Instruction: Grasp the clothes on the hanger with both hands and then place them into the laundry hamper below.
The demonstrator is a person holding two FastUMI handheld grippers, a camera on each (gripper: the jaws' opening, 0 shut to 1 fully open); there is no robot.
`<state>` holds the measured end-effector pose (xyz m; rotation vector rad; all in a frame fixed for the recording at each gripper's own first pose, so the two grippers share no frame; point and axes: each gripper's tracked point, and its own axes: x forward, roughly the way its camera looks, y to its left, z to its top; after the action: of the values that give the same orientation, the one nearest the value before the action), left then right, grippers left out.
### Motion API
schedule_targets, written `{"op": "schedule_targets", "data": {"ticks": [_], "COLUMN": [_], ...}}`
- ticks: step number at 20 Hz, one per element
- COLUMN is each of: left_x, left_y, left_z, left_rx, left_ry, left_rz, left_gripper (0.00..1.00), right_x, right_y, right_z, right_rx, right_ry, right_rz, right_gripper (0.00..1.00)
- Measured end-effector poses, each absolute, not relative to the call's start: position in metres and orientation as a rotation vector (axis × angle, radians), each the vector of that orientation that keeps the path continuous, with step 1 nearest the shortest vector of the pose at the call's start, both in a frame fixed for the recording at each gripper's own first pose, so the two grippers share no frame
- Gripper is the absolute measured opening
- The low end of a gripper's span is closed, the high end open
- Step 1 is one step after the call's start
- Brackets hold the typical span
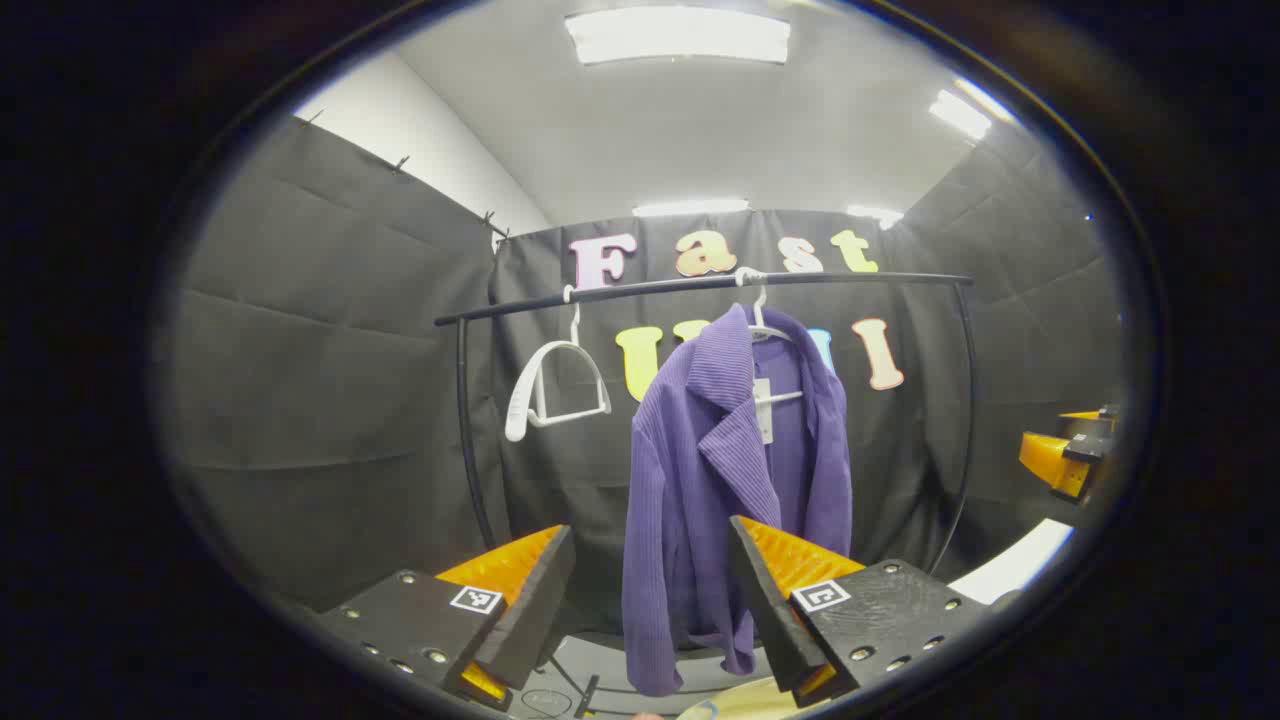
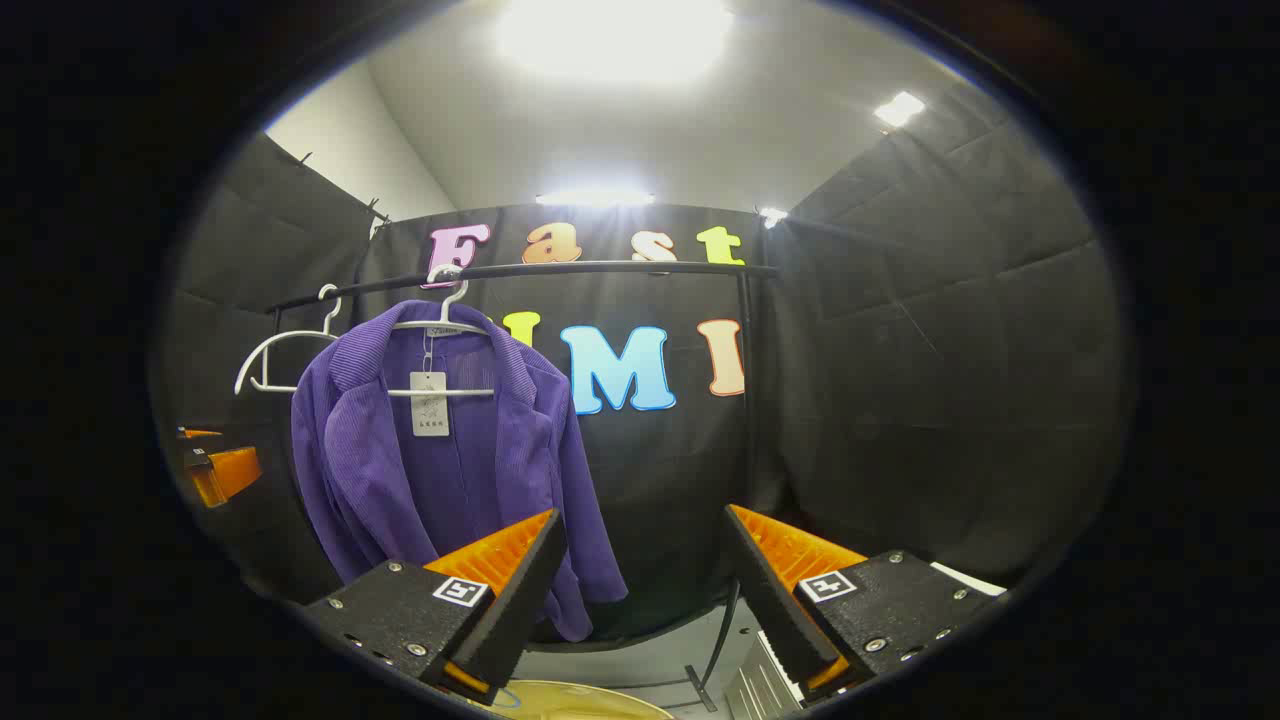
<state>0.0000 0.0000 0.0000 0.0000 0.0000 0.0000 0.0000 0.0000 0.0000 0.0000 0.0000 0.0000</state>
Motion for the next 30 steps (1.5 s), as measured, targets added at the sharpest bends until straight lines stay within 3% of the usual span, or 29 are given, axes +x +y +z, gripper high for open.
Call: {"op": "schedule_targets", "data": {"ticks": [19,21,24,25,28,29,30], "left_x": [0.005,0.006,0.011,0.013,0.016,0.017,0.019], "left_y": [0.009,0.011,0.012,0.012,0.011,0.009,0.007], "left_z": [0.003,0.007,0.011,0.013,0.024,0.029,0.031], "left_rx": [0.004,0.009,0.001,-0.008,-0.031,-0.037,-0.045], "left_ry": [-0.017,-0.027,-0.028,-0.029,-0.059,-0.068,-0.074], "left_rz": [-0.002,-0.003,-0.019,-0.028,-0.052,-0.061,-0.074], "left_gripper": [0.89,0.84,0.94,0.89,0.89,0.94,0.89], "right_x": [0.006,0.008,0.010,0.012,0.016,0.018,0.019], "right_y": [0.011,0.017,0.026,0.030,0.041,0.044,0.048], "right_z": [0.011,0.016,0.026,0.029,0.038,0.039,0.040], "right_rx": [-0.024,-0.024,-0.033,-0.035,-0.032,-0.029,-0.026], "right_ry": [-0.024,-0.028,-0.047,-0.051,-0.067,-0.068,-0.068], "right_rz": [-0.007,-0.004,0.000,0.004,0.007,0.006,0.007], "right_gripper": [0.97,0.96,0.97,0.97,0.97,0.97,0.97]}}
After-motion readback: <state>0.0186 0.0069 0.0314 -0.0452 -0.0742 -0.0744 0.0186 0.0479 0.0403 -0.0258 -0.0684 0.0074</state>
